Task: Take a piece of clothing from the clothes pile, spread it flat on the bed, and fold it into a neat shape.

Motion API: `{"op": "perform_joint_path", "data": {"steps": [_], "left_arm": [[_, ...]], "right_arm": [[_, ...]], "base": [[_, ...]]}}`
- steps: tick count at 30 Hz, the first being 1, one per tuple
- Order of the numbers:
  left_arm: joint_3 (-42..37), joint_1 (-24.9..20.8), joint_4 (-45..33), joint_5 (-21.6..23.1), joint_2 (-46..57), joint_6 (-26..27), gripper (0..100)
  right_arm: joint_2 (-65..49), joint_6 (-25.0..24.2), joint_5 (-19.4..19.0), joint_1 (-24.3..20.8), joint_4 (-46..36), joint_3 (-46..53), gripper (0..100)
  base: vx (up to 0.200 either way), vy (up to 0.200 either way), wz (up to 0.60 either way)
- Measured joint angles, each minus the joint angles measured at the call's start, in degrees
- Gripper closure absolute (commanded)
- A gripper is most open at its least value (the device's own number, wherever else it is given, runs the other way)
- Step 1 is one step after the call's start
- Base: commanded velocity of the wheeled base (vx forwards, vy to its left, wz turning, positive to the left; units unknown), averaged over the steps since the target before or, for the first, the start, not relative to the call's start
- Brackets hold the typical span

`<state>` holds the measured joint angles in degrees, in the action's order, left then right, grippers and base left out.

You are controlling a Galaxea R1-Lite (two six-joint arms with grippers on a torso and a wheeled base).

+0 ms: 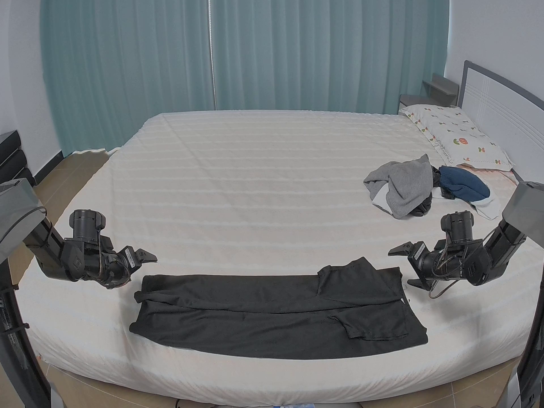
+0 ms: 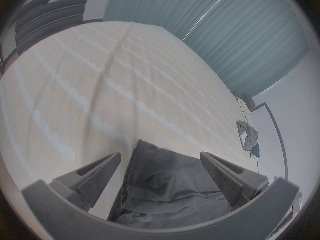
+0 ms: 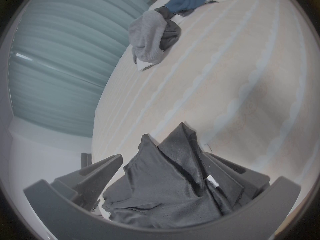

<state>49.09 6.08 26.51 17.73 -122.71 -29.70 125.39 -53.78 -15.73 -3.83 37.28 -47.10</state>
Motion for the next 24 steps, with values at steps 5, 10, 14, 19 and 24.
{"op": "perform_joint_path", "data": {"steps": [5, 10, 14, 19, 24], "left_arm": [[-2.01, -0.38, -1.80, 0.12, -0.20, -0.60, 0], [-3.86, -1.16, -5.63, -1.55, 0.69, -2.40, 0], [-5.16, -1.77, -6.81, -5.12, 2.04, -3.99, 0], [-5.90, -3.22, -6.78, -7.28, 3.22, -9.72, 0], [-5.81, -4.16, -6.55, -7.66, 3.11, -11.33, 100]], "right_arm": [[-0.87, -2.82, -0.34, 0.22, -0.04, 0.77, 0], [-4.47, -3.39, -0.33, -0.28, -0.41, 2.93, 0], [-7.51, -3.85, -0.11, -1.79, -0.46, 6.16, 0], [-9.70, -6.29, -0.15, -3.34, -0.20, 8.94, 0], [-10.97, -7.47, -0.26, -3.89, -0.09, 11.45, 0]], "base": [[0.000, 0.000, 0.00], [0.000, 0.000, 0.00], [0.000, 0.000, 0.00], [0.000, 0.000, 0.00], [0.000, 0.000, 0.00]]}}
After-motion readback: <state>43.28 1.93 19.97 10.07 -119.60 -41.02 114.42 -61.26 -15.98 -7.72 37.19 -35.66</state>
